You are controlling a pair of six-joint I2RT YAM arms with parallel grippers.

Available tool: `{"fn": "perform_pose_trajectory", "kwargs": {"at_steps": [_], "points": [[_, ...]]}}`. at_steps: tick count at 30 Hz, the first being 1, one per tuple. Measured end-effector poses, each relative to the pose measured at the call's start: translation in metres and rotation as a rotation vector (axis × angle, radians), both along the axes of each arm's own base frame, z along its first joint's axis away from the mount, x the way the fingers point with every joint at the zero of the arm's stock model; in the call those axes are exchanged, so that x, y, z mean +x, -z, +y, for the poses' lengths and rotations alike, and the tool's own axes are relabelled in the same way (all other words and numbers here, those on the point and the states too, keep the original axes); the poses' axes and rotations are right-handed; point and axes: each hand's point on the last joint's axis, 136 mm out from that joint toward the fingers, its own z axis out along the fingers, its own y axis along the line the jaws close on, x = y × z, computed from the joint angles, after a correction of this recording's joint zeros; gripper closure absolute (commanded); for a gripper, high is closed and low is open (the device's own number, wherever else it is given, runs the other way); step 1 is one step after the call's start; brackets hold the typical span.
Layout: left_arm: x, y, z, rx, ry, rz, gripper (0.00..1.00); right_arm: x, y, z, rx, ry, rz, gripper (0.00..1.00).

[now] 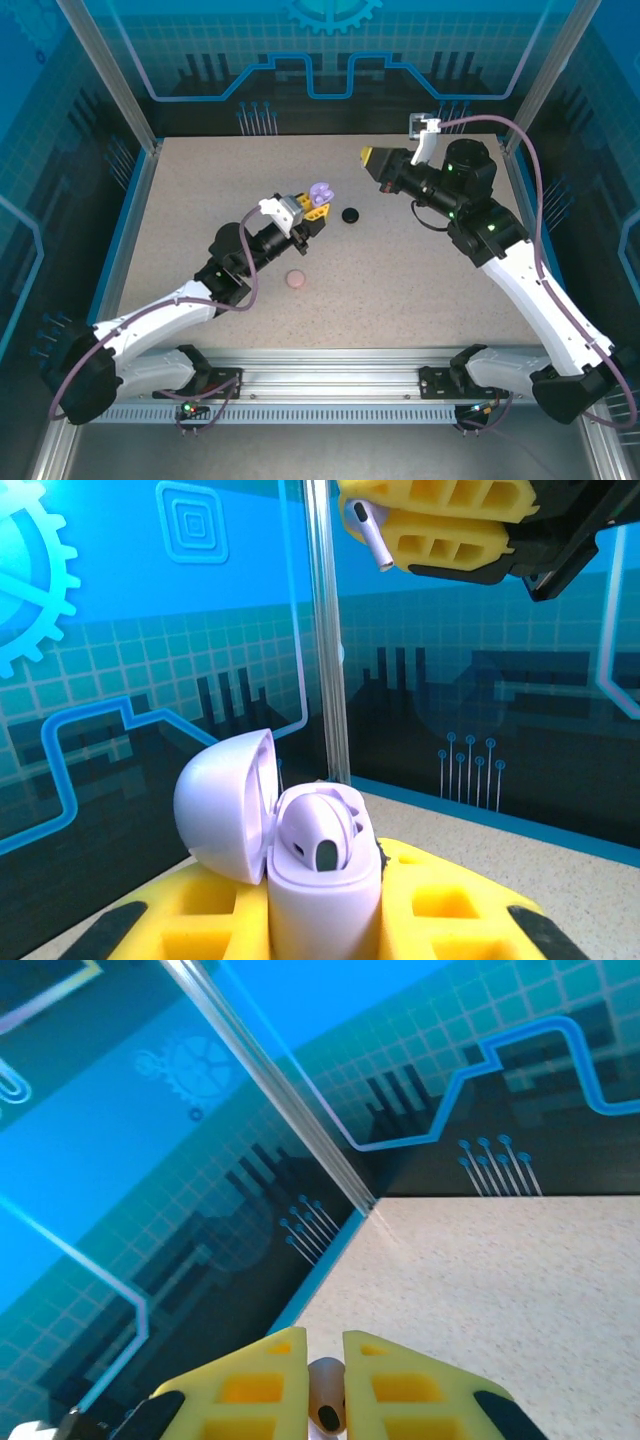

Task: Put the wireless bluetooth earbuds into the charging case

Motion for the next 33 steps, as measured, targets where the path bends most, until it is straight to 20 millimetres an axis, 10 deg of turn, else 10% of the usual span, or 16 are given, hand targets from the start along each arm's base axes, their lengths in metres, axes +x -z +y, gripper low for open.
{"fn": "perform_pose_trajectory", "kwargs": {"at_steps": [12, 33], "points": [[0.003, -0.008, -0.009, -0.013, 0.030, 0.004, 1.00, -0.019, 0.016, 0.039, 0.034, -0.115, -0.061, 0.87], [0.003, -0.016, -0.009, -0.031, 0.035, -0.001, 1.00, -0.020, 0.032, 0.045, 0.031, -0.128, -0.062, 0.87]]}}
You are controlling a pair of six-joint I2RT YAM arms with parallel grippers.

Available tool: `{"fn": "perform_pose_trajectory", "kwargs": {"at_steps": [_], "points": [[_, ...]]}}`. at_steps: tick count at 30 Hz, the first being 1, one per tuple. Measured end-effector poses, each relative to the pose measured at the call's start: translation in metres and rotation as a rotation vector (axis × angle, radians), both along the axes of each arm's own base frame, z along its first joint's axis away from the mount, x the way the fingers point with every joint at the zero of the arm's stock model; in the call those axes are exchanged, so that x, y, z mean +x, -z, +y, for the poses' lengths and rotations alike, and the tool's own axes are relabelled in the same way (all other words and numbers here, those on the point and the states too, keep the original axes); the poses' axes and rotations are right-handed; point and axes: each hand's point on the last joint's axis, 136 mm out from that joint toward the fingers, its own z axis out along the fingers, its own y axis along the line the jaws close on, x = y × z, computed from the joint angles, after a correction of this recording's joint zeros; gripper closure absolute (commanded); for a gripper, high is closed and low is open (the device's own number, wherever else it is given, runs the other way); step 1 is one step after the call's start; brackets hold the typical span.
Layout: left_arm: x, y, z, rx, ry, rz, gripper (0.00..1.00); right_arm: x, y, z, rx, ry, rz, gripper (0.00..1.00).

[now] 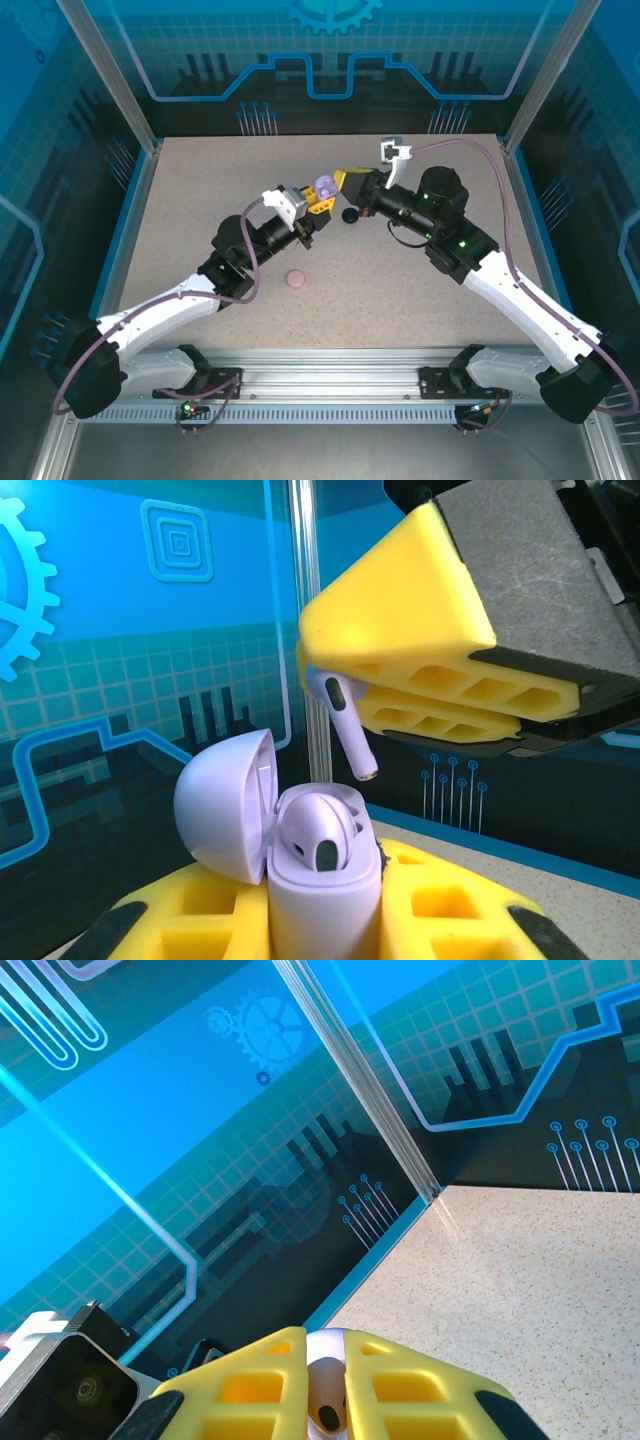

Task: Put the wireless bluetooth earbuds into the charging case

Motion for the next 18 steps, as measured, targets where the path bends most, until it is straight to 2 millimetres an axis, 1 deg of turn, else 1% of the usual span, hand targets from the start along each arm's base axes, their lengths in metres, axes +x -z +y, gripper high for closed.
{"fn": "perform_pose_trajectory", "kwargs": {"at_steps": [10, 18], "points": [[-0.0003, 0.0010, -0.0015, -0.003, 0.005, 0.007, 1.00, 0.0008, 0.0064, 0.0077, -0.008, -0.021, 0.012, 0.88], [-0.0002, 0.0015, -0.0016, -0.001, 0.005, 0.008, 1.00, -0.0007, 0.0072, 0.0078, -0.006, -0.025, 0.009, 0.88]]}}
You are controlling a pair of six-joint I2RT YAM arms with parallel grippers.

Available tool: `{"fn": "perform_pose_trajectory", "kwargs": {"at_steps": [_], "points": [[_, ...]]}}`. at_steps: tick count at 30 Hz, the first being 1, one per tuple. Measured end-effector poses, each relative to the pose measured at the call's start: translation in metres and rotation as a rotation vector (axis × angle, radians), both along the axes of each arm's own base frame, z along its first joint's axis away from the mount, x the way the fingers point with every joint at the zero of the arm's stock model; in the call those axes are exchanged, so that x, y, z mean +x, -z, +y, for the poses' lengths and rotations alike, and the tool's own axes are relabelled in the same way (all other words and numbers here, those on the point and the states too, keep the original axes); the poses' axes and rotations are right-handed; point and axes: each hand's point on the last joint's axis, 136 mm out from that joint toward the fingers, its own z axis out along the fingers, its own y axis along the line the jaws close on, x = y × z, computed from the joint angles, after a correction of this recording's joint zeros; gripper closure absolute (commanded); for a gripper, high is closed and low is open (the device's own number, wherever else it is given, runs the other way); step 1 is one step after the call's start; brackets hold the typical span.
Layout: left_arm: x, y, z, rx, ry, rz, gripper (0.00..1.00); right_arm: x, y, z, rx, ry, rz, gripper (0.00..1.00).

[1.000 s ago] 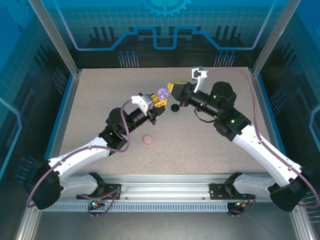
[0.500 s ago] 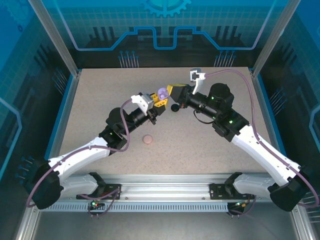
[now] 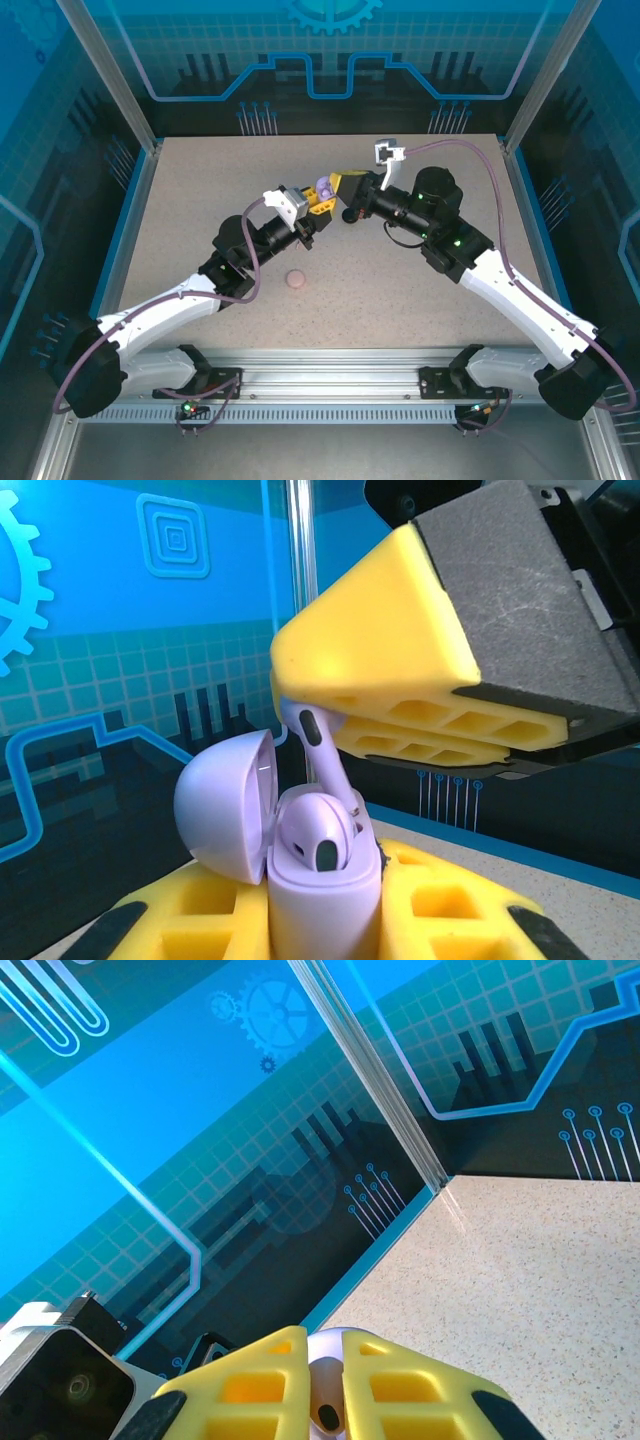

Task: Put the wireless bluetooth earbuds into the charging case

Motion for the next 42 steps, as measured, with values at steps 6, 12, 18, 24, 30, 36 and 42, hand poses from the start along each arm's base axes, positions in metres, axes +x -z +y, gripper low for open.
{"fn": "perform_pose_trajectory", "kwargs": {"at_steps": [6, 12, 18, 24, 30, 36, 42], "points": [[0.000, 0.000, 0.000, 0.000, 0.000, 0.000, 1.00, -0.005, 0.000, -0.005, 0.003, 0.004, -0.005, 0.88], [0.000, 0.000, 0.000, 0.000, 0.000, 0.000, 1.00, -0.006, 0.006, -0.005, -0.008, 0.003, 0.004, 0.89], [0.000, 0.000, 0.000, 0.000, 0.000, 0.000, 1.00, -0.005, 0.007, -0.005, -0.009, 0.003, 0.006, 0.89], [0.000, 0.000, 0.000, 0.000, 0.000, 0.000, 1.00, -0.005, -0.003, -0.004, -0.004, 0.003, -0.014, 0.89], [0.000, 0.000, 0.000, 0.000, 0.000, 0.000, 1.00, -0.004, -0.022, -0.004, 0.014, 0.004, -0.050, 0.89], [0.000, 0.000, 0.000, 0.000, 0.000, 0.000, 1.00, 0.002, -0.013, 0.001, 0.000, 0.003, -0.031, 0.89], [0.000, 0.000, 0.000, 0.000, 0.000, 0.000, 1.00, 0.004, -0.008, 0.002, -0.007, 0.004, -0.021, 0.89]]}}
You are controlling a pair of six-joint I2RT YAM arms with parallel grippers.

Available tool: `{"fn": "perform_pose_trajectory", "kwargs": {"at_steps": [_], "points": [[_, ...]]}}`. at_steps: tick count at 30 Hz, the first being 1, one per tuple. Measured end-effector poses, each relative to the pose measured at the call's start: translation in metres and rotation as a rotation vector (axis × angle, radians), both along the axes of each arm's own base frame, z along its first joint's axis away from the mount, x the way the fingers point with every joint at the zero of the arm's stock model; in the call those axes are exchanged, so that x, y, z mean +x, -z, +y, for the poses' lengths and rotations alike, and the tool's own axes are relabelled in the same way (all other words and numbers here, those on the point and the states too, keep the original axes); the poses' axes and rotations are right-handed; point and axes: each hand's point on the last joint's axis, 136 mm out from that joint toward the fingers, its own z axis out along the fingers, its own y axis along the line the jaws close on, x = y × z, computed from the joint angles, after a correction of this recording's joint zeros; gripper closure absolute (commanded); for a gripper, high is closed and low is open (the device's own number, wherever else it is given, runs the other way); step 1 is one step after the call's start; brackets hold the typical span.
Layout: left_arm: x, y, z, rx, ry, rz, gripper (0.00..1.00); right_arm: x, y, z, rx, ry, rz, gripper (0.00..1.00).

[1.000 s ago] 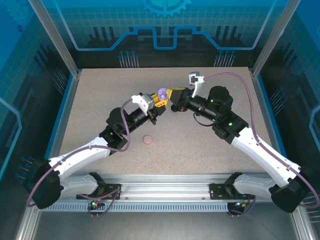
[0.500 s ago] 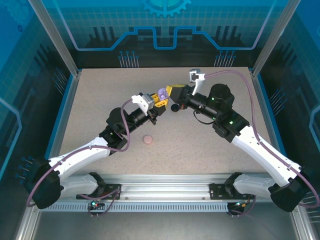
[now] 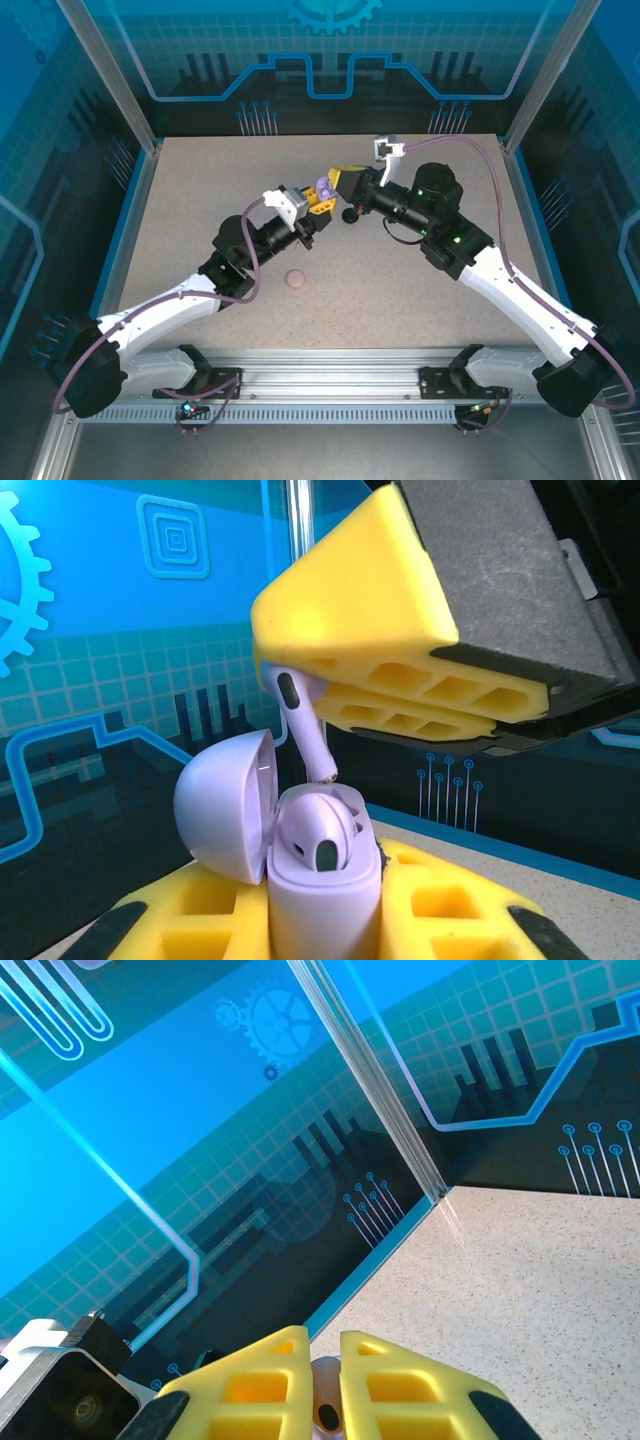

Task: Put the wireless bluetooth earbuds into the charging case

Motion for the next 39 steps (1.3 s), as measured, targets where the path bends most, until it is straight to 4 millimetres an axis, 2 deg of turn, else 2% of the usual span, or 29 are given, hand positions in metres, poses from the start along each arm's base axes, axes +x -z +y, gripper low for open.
{"fn": "perform_pose_trajectory", "kwargs": {"at_steps": [9, 33, 37, 39], "points": [[0.000, 0.002, 0.000, 0.007, 0.000, 0.008, 1.00, 0.009, 0.018, -0.008, -0.018, 0.029, 0.027, 0.90], [0.000, 0.006, -0.002, 0.019, 0.009, 0.017, 1.00, -0.002, 0.022, -0.006, -0.024, -0.030, 0.030, 0.91], [-0.001, 0.008, -0.003, 0.024, 0.017, 0.022, 1.00, -0.004, 0.025, -0.009, -0.028, -0.025, 0.035, 0.89], [-0.002, 0.007, -0.004, 0.025, 0.019, 0.023, 1.00, -0.005, 0.026, -0.010, -0.030, -0.022, 0.034, 0.85]]}}
